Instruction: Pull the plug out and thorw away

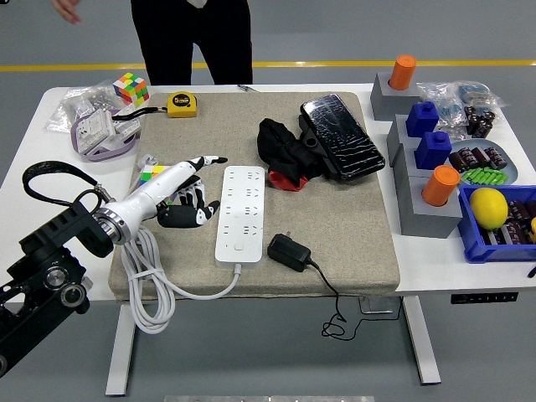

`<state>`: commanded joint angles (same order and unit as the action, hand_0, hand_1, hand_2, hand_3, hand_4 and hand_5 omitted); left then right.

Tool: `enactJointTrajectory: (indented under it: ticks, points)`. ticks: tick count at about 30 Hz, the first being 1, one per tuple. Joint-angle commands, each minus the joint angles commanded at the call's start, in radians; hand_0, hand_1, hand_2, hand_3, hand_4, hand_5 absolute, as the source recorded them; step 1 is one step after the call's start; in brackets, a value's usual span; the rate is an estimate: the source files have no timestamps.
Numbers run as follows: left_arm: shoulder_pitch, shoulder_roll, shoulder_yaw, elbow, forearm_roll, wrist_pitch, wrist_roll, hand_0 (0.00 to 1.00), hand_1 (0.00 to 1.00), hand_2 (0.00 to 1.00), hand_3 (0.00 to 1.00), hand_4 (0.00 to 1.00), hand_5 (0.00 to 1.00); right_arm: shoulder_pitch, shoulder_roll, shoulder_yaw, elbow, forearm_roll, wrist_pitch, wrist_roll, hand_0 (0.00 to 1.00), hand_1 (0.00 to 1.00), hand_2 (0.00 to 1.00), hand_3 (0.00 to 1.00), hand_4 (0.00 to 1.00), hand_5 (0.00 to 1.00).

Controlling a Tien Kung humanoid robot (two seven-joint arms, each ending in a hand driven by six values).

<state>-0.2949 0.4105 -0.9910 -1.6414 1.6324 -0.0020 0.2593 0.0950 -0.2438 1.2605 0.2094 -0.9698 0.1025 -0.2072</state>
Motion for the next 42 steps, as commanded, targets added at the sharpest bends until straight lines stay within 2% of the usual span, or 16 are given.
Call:
enactJointTrajectory:
  ticks: [2,5,6,11,12,16,17,18,23,24,31,42]
  points:
    - [0.012,-0.009,-0.052,0.026,0.021,0.033,-0.031,0.698,0.817,0.808,0.924,0.988,0.54,0.0,0.0,0.005,0.0,-0.003,0.002,-0.001,0.658,0.696,0.705,0.671,0.998,0.49]
    - [0.023,-0.014,-0.105,0.053,0.02,0.041,-0.026,0.698,0.817,0.808,0.924,0.988,0.54,0.0,-0.001,0.009,0.001,-0.005,0.003,-0.001,0.658,0.696,0.705,0.671,0.998,0.49]
    - [0.026,-0.014,-0.117,0.059,0.018,0.037,-0.017,0.976,0.998,0.998,0.998,0.998,0.757,0.0,-0.001,0.009,0.001,-0.006,0.004,-0.001,0.658,0.696,0.704,0.67,0.998,0.49]
    - [0.049,-0.024,-0.185,0.108,0.02,0.047,-0.053,0.976,0.998,0.998,0.998,0.998,0.757,0.001,-0.001,0.006,0.003,-0.004,0.004,-0.001,0.658,0.696,0.704,0.67,0.998,0.49]
    - [0.054,-0.028,-0.204,0.12,0.029,0.053,-0.069,0.998,0.998,0.998,0.998,0.998,0.905,0.002,-0.001,0.004,0.004,-0.004,0.005,-0.001,0.658,0.696,0.704,0.672,0.998,0.491]
    - [0.067,-0.036,-0.248,0.139,0.036,0.062,-0.09,0.998,0.998,0.998,0.998,0.998,0.905,0.002,-0.001,0.001,0.006,-0.002,0.005,-0.001,0.658,0.696,0.704,0.672,0.998,0.491]
    - [0.074,-0.039,-0.268,0.139,0.037,0.06,-0.08,0.998,0.998,0.998,0.998,0.998,0.905,0.003,-0.001,-0.001,0.007,0.0,0.004,0.0,0.658,0.696,0.704,0.672,0.998,0.491]
    - [0.077,-0.039,-0.278,0.139,0.029,0.059,-0.071,0.971,0.998,0.998,0.998,0.998,0.73,0.002,-0.001,-0.002,0.008,0.001,0.004,0.0,0.658,0.696,0.705,0.672,0.998,0.491]
    - [0.09,-0.033,-0.305,0.133,-0.026,0.048,-0.047,0.971,0.998,0.998,0.998,0.998,0.73,0.007,0.0,-0.004,0.009,0.005,0.005,-0.001,0.658,0.696,0.705,0.672,0.998,0.491]
    - [0.092,-0.032,-0.31,0.132,-0.026,0.044,-0.043,0.91,0.998,0.998,0.998,0.979,0.579,0.007,0.0,-0.005,0.01,0.006,0.005,-0.001,0.658,0.696,0.705,0.672,0.998,0.491]
    - [0.093,-0.031,-0.317,0.131,-0.029,0.026,-0.03,0.889,0.994,0.998,0.998,0.971,0.565,0.005,0.0,-0.002,0.01,0.003,0.005,-0.002,0.658,0.696,0.705,0.672,0.998,0.492]
    - [0.108,-0.043,-0.334,0.127,-0.031,0.016,-0.035,0.872,0.975,0.995,0.998,0.957,0.55,-0.008,0.001,0.009,0.011,-0.004,0.006,-0.003,0.658,0.696,0.704,0.673,0.998,0.492]
